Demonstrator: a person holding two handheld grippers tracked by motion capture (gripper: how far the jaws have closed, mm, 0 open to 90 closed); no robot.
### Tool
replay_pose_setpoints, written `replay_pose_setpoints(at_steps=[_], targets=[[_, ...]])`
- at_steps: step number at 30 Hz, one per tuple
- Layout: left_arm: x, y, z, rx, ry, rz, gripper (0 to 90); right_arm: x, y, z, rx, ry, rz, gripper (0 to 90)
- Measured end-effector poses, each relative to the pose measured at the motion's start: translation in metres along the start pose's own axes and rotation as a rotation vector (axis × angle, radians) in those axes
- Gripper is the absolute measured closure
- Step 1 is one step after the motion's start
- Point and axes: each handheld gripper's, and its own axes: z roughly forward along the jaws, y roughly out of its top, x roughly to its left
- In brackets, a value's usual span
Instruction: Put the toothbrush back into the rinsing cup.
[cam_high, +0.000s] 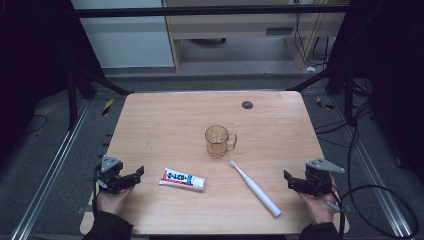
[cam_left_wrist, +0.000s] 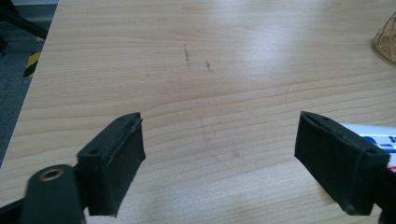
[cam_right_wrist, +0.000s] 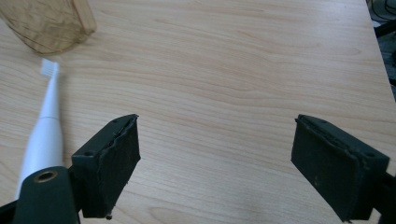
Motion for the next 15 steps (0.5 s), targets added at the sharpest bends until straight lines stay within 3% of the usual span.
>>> replay_pose_setpoints(at_steps=[2,3,8,11,15], targets=[[0.000,0.000,-0.001,-0.002,0.006,0.003,14.3,0.001,0.001,-0.002,-0.006,0.007,-0.001,16.4],[0.000,-0.001,-0.003,-0.008,-0.017,0.002,19.0,0.003,0.003,-0.005,-0.009,0.007,-0.006,18.4],[0.000,-0.002,0.000,0.019,-0.044,0.026,20.9,0.006,0.009,-0.009,-0.014,0.009,-0.017,20.7],[-0.002,-0.002,0.002,0.030,-0.043,0.045,21.2,0.010,0.011,-0.011,-0.010,0.019,-0.027,21.7],[-0.004,0.000,0.003,0.048,-0.028,0.031,16.3,0.018,0.017,-0.011,-0.002,0.044,-0.052,23.9]])
